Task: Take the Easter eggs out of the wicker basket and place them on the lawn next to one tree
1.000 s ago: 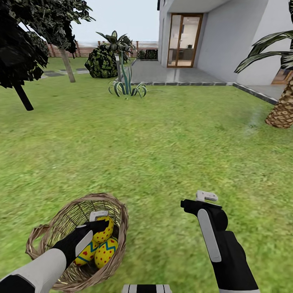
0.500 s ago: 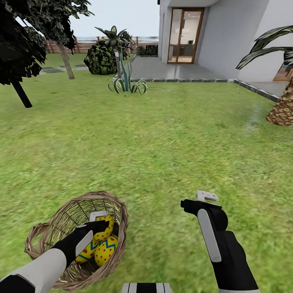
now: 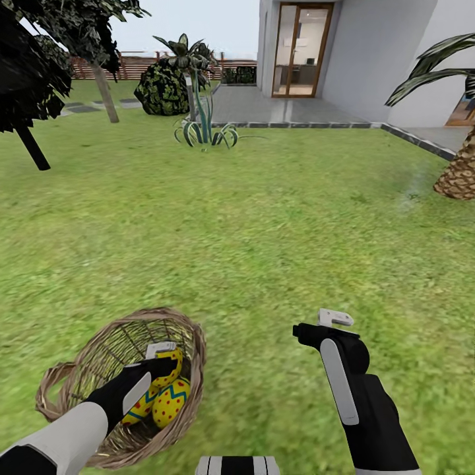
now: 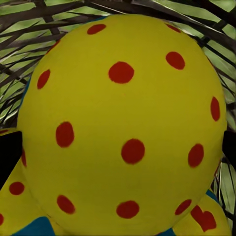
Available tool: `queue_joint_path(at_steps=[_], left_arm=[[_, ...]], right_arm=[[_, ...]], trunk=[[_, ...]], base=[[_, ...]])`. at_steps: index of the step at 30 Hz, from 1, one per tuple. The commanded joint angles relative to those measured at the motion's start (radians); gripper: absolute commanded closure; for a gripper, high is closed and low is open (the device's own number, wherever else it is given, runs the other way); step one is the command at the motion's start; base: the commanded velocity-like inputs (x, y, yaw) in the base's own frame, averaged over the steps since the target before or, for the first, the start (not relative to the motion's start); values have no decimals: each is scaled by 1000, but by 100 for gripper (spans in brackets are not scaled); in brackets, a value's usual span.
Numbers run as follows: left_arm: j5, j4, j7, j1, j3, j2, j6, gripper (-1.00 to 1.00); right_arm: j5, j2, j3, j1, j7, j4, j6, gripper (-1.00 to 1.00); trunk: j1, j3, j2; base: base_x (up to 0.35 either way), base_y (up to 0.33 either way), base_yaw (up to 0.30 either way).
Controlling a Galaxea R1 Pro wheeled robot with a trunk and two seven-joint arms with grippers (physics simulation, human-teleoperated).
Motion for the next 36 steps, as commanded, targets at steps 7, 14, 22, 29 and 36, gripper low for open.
queue_joint_path(at_steps=[7,14,22,29,36], left_arm=[[21,8,8,1,-12,1,4,100],[21,8,8,1,-12,1,3,100],[21,8,8,1,-12,1,3,100],[24,8,23,1,-4,1,4,100],[24,7,23,1,-2,2,18,100]], right_arm=[[-10,0,1,-1,-10,-1,2,-100],[-10,0,1,-1,-10,-1,2,-100],[-10,0,1,-1,-10,-1,2,-100],[-10,0,1,-1,-10,-1,2,-100],[-10,0,1,-1,-10,-1,2,-100]], trunk=[[0,-1,0],[0,-1,0],[0,-1,0],[0,-1,0],[-1,7,0]], base=[[0,0,0],[0,0,0],[0,0,0],[0,0,0],[0,0,0]])
